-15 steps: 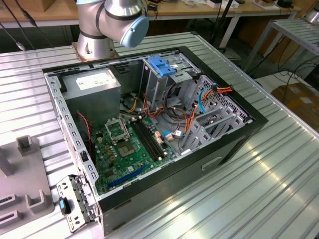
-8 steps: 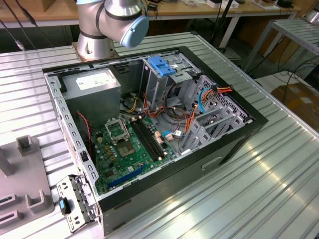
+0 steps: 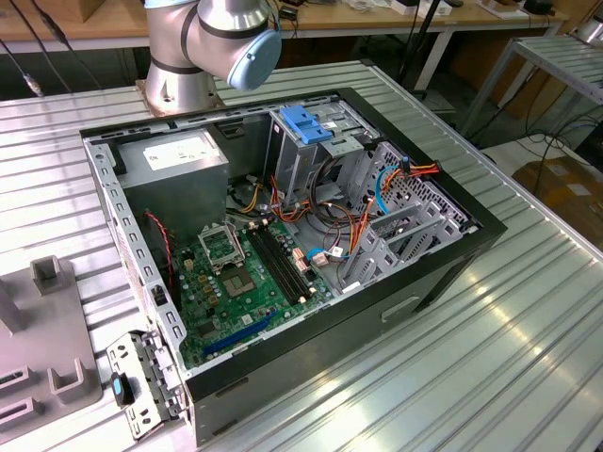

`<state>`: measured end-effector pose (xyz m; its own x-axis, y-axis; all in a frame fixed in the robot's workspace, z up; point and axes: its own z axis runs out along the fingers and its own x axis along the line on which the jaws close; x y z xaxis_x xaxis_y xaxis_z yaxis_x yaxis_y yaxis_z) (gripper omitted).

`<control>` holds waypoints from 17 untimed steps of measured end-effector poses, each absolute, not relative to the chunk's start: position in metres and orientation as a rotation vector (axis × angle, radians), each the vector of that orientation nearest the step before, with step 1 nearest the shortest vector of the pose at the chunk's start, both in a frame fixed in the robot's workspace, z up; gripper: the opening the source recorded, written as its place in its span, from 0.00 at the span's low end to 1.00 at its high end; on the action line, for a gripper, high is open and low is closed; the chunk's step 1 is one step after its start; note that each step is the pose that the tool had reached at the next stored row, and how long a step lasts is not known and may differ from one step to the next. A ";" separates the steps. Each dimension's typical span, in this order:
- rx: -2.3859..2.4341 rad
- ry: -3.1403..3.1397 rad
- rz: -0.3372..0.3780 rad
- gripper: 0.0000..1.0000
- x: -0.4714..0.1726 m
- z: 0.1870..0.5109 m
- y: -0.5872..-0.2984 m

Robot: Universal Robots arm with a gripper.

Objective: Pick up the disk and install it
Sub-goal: 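Pick up the disk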

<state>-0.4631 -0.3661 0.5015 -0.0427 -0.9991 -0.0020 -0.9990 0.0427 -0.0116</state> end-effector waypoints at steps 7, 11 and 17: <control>-2.167 2.262 -0.010 0.37 -0.463 0.509 -0.366; -2.167 2.262 -0.010 0.37 -0.463 0.514 -0.366; -2.167 2.262 -0.010 0.37 -0.463 0.516 -0.366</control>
